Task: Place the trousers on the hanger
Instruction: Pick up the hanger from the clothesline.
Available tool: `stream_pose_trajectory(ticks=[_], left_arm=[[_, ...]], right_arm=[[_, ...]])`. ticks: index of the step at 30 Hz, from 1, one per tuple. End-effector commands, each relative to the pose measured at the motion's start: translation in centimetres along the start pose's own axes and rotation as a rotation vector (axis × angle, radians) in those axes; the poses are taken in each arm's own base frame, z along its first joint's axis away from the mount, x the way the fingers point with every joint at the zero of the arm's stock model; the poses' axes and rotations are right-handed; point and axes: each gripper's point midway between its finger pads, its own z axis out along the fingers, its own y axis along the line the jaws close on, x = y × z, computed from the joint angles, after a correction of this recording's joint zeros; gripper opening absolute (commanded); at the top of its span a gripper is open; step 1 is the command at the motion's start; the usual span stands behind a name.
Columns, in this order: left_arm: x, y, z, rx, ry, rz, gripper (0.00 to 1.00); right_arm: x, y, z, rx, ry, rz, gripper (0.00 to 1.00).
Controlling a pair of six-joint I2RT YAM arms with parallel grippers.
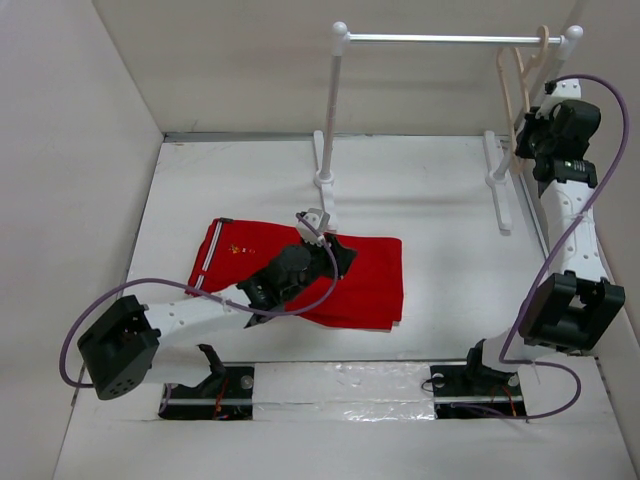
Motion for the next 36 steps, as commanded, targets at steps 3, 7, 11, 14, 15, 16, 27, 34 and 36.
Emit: stream_pose_trajectory(ticks=[3, 7, 11, 14, 15, 16, 27, 34, 36], left_arm=[[-0.9, -0.9, 0.5, 0.038, -0.032, -0.028, 0.23], [-0.8, -0.4, 0.8, 0.008, -0.033, -0.048, 0.34], [-0.5, -0.6, 1.1, 0.016, -0.021, -0.044, 0.35], [-0.2, -0.9, 1.3, 0.035, -0.014, -0.043, 0.36], [0.0, -1.0, 1.5, 0.038, -0.001, -0.045, 0.36], [0.2, -1.2, 1.5, 0.048, 0.009, -0.043, 0.36], [-2.9, -6.3, 2.0, 0.166, -0.031, -0.043, 0.35], [-6.4, -9.0, 6.2, 0.116, -0.053, 0.000, 0.40], [-7.0, -9.7, 8.4, 0.098, -0.057, 0.013, 0.41]], right_arm=[[-6.4, 0.6, -3.3, -0.025, -0.252, 0.007, 0.00], [-8.1, 1.2, -5.1, -0.051, -0.325, 0.014, 0.00], [-8.4, 1.0, -6.6, -0.026, -0.377, 0.026, 0.00], [-6.7, 1.0, -6.7, -0.022, -0.340, 0.034, 0.00], [-6.2, 1.3, -6.7, -0.021, -0.334, 0.036, 0.00], [-5.5, 1.3, -6.7, -0.021, -0.325, 0.041, 0.00], [3.8, 4.8, -7.6, -0.074, -0.238, 0.066, 0.00], [12.2, 9.6, -9.6, -0.128, -0.118, 0.042, 0.00], [15.1, 11.4, -10.3, -0.168, -0.069, 0.038, 0.00]])
